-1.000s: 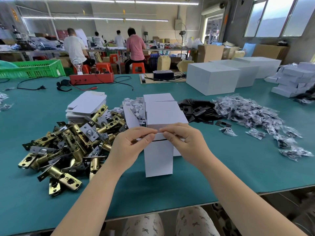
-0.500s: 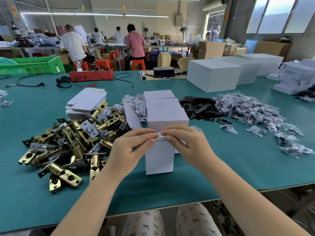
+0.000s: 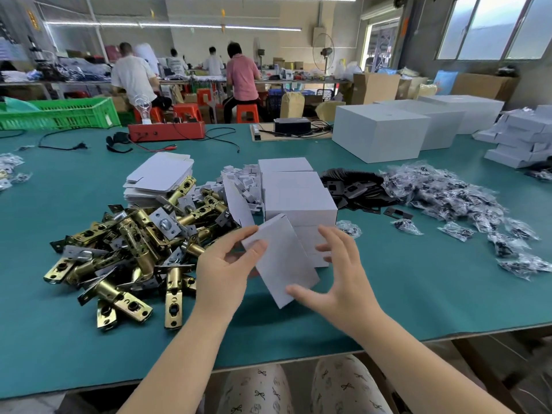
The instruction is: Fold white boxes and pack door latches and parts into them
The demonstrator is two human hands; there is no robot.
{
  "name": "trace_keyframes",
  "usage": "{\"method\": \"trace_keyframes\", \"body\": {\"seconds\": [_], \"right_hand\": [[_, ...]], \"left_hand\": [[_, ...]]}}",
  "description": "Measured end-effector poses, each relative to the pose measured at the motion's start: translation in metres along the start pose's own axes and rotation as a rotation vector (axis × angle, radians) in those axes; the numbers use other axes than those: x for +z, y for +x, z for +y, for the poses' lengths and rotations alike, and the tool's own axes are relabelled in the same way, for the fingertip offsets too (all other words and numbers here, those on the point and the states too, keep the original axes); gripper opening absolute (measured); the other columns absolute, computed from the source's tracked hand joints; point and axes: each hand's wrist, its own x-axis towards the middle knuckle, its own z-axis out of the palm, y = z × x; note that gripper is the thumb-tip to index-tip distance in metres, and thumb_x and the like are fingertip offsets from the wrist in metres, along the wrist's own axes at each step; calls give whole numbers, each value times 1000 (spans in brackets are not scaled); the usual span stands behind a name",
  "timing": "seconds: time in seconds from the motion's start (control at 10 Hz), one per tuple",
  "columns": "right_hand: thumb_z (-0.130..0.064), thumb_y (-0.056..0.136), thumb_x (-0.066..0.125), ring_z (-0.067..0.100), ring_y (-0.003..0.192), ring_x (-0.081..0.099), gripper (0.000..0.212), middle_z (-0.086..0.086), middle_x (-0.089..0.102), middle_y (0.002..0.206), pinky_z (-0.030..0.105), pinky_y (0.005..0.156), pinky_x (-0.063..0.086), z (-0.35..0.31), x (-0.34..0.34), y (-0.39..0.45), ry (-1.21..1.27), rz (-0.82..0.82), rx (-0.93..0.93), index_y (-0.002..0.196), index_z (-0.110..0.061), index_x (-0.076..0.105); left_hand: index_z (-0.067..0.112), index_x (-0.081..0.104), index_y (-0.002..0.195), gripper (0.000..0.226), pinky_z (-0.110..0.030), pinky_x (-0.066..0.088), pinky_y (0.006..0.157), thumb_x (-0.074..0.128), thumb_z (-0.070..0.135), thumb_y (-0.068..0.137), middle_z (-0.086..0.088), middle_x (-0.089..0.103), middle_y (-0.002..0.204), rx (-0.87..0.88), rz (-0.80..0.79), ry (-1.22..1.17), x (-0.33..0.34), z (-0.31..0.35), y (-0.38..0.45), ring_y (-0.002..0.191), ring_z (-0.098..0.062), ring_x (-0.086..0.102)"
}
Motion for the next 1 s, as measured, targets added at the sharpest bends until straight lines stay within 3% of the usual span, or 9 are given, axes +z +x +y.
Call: {"method": "trace_keyframes", "body": {"seconds": [0.1, 0.2, 0.3, 0.4, 0.5, 0.7, 0.8, 0.9, 1.0], "right_hand": [[-69, 57, 74, -9, 118, 19, 118, -28, 10, 124, 7, 98, 22, -10, 4, -6, -168, -111, -7, 149, -18, 20], [-56, 65, 75, -5, 111, 22, 100, -13, 25, 122, -4, 92, 18, -8, -4, -11, -143, -100, 0, 147, -17, 33], [-52, 68, 78, -18, 107, 28, 92, -24, 33, 119, -7, 89, 20, 4, -21, -6, -78, -261, 83, 146, -25, 36], [-48, 64, 82, -11, 115, 36, 102, -22, 37, 125, 4, 100, 28, 17, -24, 0, -39, -295, 174, 148, -21, 32], [-48, 62, 84, 3, 124, 40, 109, -13, 37, 137, 27, 110, 35, 24, -23, 2, -36, -223, 232, 150, -21, 26], [-38, 60, 87, -3, 110, 54, 97, -32, 51, 115, 26, 100, 46, 35, -30, 3, 45, -215, 290, 140, -43, 33], [-36, 60, 88, -6, 109, 54, 99, -36, 50, 112, 23, 98, 47, 40, -31, 4, 89, -206, 310, 143, -37, 34], [-41, 61, 86, -11, 108, 53, 92, -37, 51, 115, 19, 96, 46, 40, -36, 5, 81, -267, 308, 136, -46, 34], [-26, 75, 80, -7, 93, 62, 48, -25, 67, 101, 23, 89, 50, 42, -45, 8, 117, -78, 314, 118, -39, 61]], "left_hand": [[29, 72, 92, 25, -33, 58, 58, 77, 30, 67, -2, 71, 90, -152, 58, -136, 7, -1, -14, 85, -18, 70], [21, 67, 105, 34, -37, 59, 62, 76, 23, 72, -9, 66, 103, -313, 30, -226, 7, -6, -27, 96, -23, 67], [28, 69, 98, 22, -32, 60, 65, 62, 9, 91, 9, 72, 87, -363, -64, -69, 6, -12, -32, 87, -10, 69], [35, 67, 91, 20, -17, 53, 67, 55, 19, 95, 12, 70, 83, -229, -117, 385, 6, -17, -33, 84, -4, 62], [34, 62, 105, 15, -21, 45, 72, 50, 34, 96, 9, 65, 97, -136, -167, 694, 8, -19, -34, 95, -8, 55], [35, 56, 120, 24, -29, 45, 85, 49, 36, 97, 7, 62, 110, -109, -217, 816, 12, -20, -32, 106, -15, 53], [32, 57, 122, 27, -29, 46, 86, 49, 37, 97, 8, 62, 112, -113, -225, 830, 12, -20, -30, 106, -13, 53], [30, 57, 119, 25, -31, 47, 87, 50, 38, 96, 10, 64, 108, -71, -226, 852, 12, -19, -32, 104, -14, 53], [34, 58, 114, 22, -32, 48, 86, 54, 39, 93, 14, 64, 102, -75, -230, 803, 11, -19, -32, 102, -13, 54]]}}
